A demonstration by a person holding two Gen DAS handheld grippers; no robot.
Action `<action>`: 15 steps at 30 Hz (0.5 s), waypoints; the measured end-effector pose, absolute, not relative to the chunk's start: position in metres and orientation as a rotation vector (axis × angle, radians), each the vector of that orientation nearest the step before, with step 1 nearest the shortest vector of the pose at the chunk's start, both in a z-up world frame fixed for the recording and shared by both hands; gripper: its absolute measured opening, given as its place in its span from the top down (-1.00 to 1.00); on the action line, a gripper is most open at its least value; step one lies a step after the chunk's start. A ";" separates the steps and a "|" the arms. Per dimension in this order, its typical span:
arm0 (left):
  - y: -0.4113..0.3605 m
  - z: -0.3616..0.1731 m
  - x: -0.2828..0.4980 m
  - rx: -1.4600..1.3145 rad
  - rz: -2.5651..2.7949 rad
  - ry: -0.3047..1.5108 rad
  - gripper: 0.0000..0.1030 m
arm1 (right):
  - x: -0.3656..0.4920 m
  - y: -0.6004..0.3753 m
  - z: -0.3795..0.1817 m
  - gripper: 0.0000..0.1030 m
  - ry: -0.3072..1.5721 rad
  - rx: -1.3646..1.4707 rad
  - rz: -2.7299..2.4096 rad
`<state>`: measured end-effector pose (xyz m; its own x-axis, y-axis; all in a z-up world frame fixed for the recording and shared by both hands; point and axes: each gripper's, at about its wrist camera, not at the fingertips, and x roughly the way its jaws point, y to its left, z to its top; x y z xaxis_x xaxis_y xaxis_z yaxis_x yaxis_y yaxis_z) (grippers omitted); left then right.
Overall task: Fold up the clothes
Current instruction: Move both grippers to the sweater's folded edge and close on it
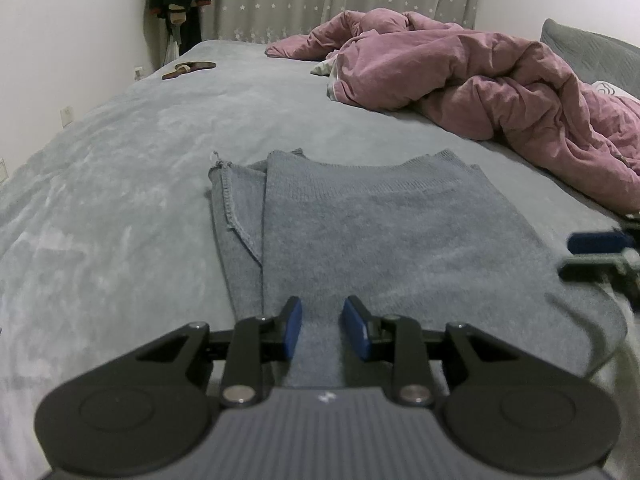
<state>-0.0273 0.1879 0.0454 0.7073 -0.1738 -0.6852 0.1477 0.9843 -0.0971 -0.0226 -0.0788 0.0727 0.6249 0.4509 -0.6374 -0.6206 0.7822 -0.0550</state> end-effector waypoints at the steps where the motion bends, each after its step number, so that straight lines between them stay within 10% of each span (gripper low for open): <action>1: 0.188 0.045 -0.028 -0.035 -0.181 0.765 0.47 | -0.032 -0.074 0.072 0.17 0.635 -0.314 0.652; 15: 0.191 0.054 -0.044 -0.033 -0.203 0.760 0.39 | -0.058 -0.065 0.067 0.12 0.587 -0.455 0.693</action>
<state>-0.0439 0.1906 0.0540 0.7060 -0.1946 -0.6810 0.1709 0.9799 -0.1029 -0.0580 -0.0648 0.0668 0.6218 0.4575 -0.6357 -0.7025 0.6846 -0.1944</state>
